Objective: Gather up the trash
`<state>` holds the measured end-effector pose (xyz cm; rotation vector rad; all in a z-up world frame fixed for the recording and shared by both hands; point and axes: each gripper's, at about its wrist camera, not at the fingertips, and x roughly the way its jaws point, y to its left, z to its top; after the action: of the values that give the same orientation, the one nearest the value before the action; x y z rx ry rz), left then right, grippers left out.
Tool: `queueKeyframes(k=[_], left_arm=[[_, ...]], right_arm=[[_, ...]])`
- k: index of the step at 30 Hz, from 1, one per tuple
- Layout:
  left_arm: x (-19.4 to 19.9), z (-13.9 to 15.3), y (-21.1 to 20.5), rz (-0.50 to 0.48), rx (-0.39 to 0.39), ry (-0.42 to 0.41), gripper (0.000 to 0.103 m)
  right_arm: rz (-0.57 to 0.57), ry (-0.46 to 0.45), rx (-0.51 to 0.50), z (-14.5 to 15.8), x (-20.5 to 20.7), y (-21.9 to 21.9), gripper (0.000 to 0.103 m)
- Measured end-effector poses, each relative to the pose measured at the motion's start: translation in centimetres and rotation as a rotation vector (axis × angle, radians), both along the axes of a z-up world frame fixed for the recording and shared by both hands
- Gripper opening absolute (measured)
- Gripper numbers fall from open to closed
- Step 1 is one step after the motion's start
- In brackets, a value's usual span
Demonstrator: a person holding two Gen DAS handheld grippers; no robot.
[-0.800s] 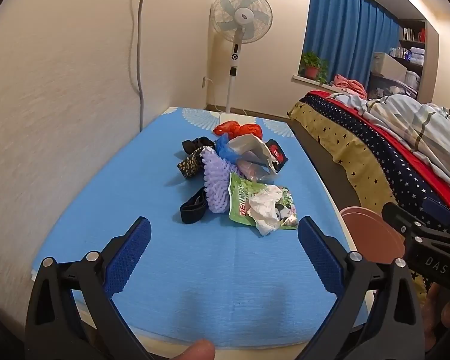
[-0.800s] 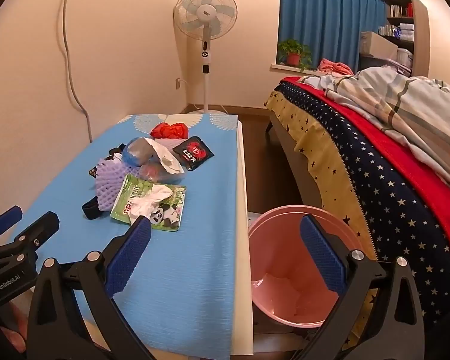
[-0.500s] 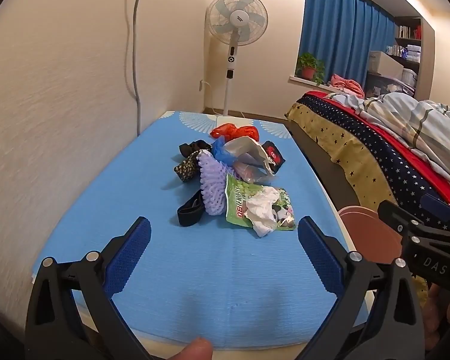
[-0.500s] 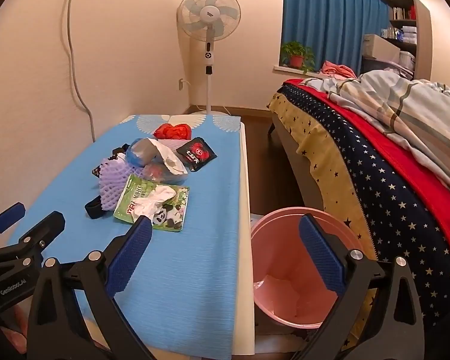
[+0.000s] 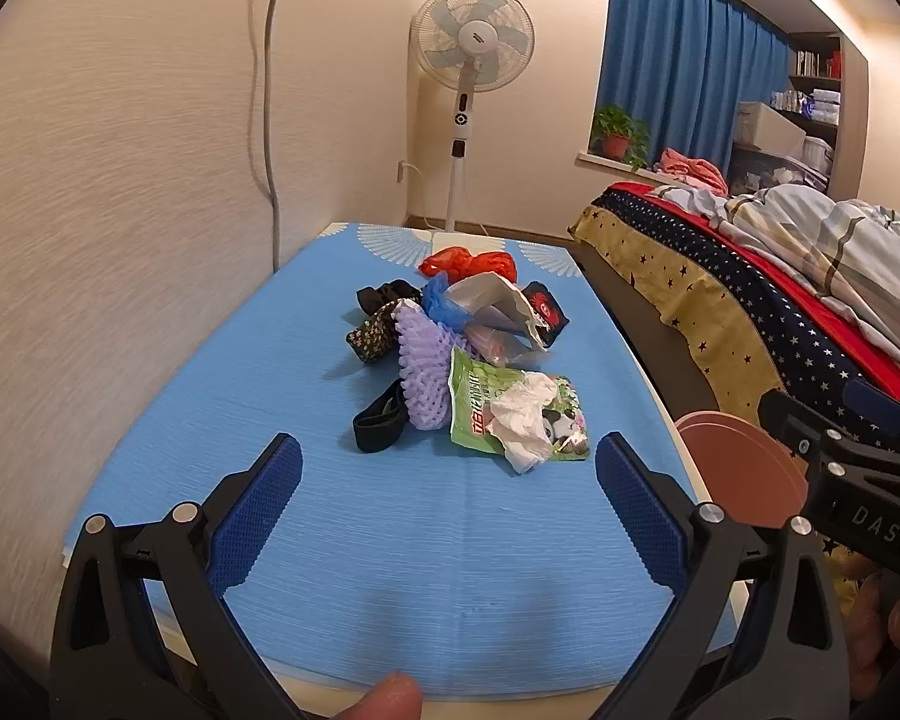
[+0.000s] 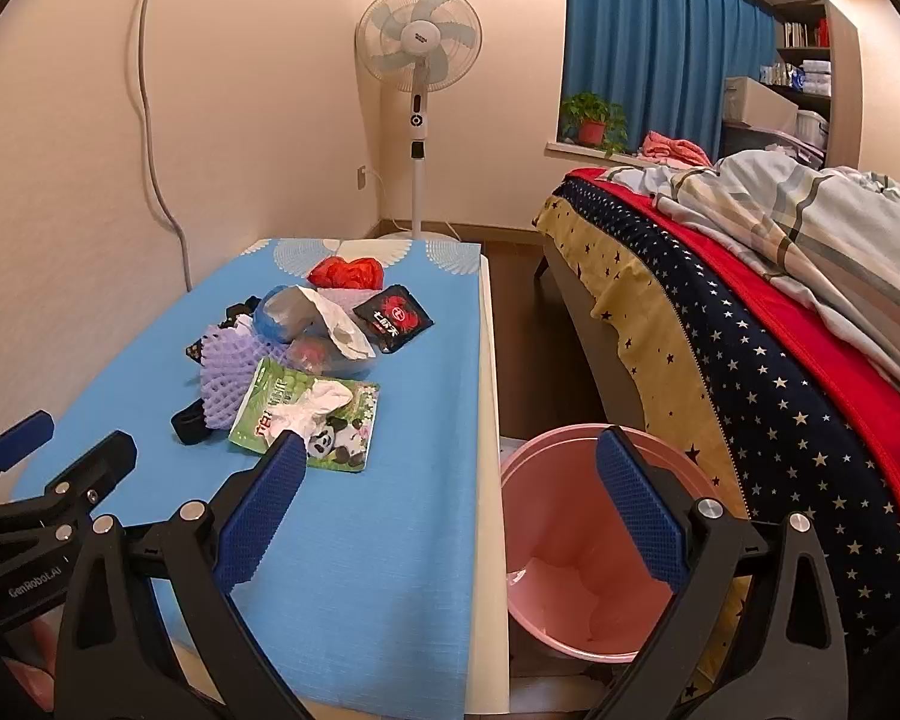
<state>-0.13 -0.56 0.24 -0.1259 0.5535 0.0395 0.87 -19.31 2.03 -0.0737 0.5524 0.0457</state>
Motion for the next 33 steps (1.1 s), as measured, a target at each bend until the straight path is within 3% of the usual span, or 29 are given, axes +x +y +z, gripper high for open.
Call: queueKeyframes(k=[33], left_arm=[[-0.09, -0.16, -0.20, -0.001, 0.007, -0.001, 0.095]], right_arm=[[0.017, -0.009, 0.002, 0.39, -0.16, 0.69, 0.089]])
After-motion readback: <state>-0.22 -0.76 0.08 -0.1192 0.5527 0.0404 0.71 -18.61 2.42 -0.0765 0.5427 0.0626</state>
